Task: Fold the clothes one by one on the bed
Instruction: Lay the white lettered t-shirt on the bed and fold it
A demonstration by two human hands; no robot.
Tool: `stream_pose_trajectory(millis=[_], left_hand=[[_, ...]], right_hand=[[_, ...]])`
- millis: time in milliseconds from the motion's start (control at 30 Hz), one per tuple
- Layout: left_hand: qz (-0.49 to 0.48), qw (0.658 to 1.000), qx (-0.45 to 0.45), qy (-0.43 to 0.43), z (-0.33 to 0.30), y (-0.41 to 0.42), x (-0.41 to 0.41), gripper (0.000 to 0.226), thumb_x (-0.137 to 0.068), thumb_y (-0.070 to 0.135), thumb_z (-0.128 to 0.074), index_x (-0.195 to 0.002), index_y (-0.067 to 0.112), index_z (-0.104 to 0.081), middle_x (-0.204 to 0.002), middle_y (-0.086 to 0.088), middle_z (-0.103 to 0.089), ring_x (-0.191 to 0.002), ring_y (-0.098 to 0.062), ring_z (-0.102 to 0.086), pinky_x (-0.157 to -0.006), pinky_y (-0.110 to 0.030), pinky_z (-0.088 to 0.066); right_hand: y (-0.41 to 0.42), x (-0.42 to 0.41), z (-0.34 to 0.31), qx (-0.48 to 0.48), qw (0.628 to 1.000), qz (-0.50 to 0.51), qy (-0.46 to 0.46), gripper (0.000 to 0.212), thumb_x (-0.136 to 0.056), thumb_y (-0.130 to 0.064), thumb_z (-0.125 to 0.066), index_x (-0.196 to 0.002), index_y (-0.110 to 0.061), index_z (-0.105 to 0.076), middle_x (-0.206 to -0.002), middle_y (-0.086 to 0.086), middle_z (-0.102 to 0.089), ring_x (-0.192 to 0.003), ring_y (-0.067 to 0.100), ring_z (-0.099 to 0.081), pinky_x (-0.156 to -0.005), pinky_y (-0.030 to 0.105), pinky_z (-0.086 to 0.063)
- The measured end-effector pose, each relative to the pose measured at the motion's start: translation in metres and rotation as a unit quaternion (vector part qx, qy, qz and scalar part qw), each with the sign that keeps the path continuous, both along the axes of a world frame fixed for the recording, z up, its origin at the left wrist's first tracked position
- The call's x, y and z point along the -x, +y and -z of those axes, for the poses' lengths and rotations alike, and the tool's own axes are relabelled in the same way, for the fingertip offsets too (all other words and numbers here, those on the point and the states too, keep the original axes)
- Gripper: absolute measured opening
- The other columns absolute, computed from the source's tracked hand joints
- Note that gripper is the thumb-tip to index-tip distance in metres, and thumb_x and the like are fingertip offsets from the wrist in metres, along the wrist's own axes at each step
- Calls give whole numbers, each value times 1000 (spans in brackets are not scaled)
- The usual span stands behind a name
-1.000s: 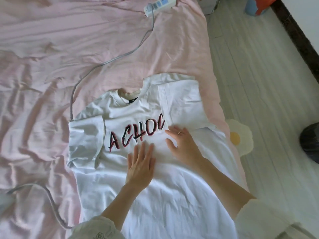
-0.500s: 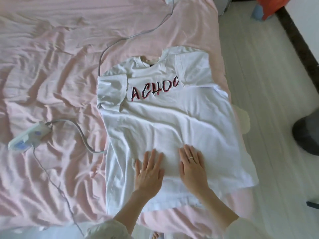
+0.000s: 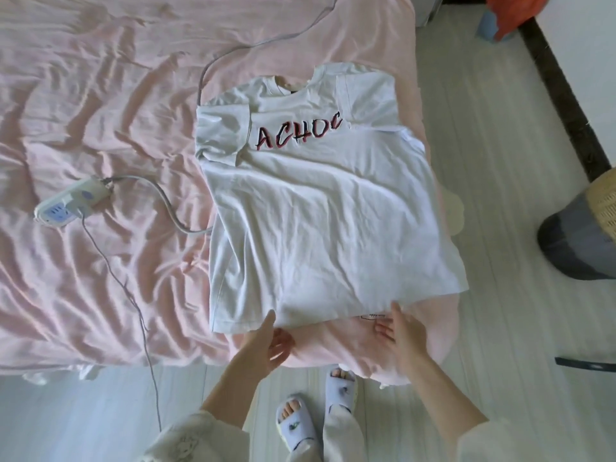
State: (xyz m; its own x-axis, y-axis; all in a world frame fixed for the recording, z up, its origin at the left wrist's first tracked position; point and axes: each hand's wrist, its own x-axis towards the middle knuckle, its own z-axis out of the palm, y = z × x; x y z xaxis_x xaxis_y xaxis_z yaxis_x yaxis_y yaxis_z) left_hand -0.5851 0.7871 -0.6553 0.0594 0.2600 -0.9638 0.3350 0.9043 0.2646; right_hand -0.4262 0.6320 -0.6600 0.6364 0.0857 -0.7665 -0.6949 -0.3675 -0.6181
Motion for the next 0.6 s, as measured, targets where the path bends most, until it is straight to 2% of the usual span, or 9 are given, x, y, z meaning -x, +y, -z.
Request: stream_pose_trajectory(millis=[67, 133, 200, 300, 333, 400, 500, 567, 600], left_hand=[[-121, 990, 40, -59, 0, 1, -4, 44, -91, 39, -56, -112, 0, -51, -94, -12, -61, -85, -24, -61, -80, -34, -50], [-221, 970, 35, -101, 1, 2, -10, 45, -92, 32, -57, -124, 1, -46, -116, -14, -57, -108, -26, -58, -96, -36, -45], [-291, 947, 40, -132, 2, 3, -15, 34, -93, 24, -57, -115, -1, -51, -128, -13, -53, -108, -27, -56, -97, -36, -43], [-315, 934, 49, -161, 2, 3, -20, 33, -91, 24, -58, -118, 6, -50, -103, -10, -59, -88, -26, -57, -87, -37, -45], [-311, 934, 47, -167, 2, 4, -21, 34, -90, 26, -59, -117, 8, -49, -99, -9, -60, -87, -25, -58, -82, -37, -46], [-296, 935, 49, -191, 0, 6, -22, 38, -87, 30, -61, -118, 10, -51, -108, -7, -62, -98, -26, -60, -73, -40, -48], [-314, 915, 50, -247, -6, 7, -26, 39, -88, 27, -57, -123, 10, -55, -123, -11, -62, -117, -29, -56, -85, -42, -49], [-333, 903, 38, -268, -12, 6, -27, 36, -89, 22, -55, -123, 8, -56, -122, -12, -63, -116, -30, -57, -93, -42, -46], [-338, 903, 29, -264, -14, 6, -27, 35, -89, 19, -55, -122, 8, -56, -119, -11, -63, -113, -29, -58, -92, -41, -47]], right_hand=[[0, -17, 0, -101, 981, 133, 94, 31, -94, -32, -55, -94, -1, -55, -88, 12, -60, -86, 24, -60, -89, 35, -49], [3, -33, -2, -186, 955, 206, 110, 28, -93, -36, -56, -95, -7, -57, -94, 7, -60, -86, 20, -61, -91, 36, -49], [7, -45, -4, -245, 937, 218, 120, 32, -94, -40, -51, -107, -12, -60, -101, 7, -66, -93, 22, -65, -95, 41, -48], [12, -57, -6, -273, 927, 212, 146, 39, -95, -45, -44, -106, -12, -63, -92, 8, -73, -83, 24, -72, -86, 41, -53], [13, -59, -8, -275, 923, 224, 150, 39, -95, -45, -44, -102, -12, -64, -87, 8, -74, -78, 24, -73, -79, 37, -56], [12, -63, -10, -271, 918, 248, 149, 34, -94, -43, -49, -96, -13, -65, -83, 7, -73, -70, 22, -73, -66, 33, -59], [8, -68, -14, -271, 914, 270, 138, 26, -93, -37, -53, -94, -13, -65, -76, 4, -73, -65, 19, -72, -60, 33, -60], [3, -73, -17, -265, 915, 276, 125, 19, -95, -31, -52, -95, -15, -63, -68, -1, -72, -59, 14, -70, -56, 24, -57], [2, -75, -19, -261, 916, 280, 123, 16, -95, -28, -52, -94, -16, -61, -63, -4, -70, -54, 11, -67, -50, 20, -52]])
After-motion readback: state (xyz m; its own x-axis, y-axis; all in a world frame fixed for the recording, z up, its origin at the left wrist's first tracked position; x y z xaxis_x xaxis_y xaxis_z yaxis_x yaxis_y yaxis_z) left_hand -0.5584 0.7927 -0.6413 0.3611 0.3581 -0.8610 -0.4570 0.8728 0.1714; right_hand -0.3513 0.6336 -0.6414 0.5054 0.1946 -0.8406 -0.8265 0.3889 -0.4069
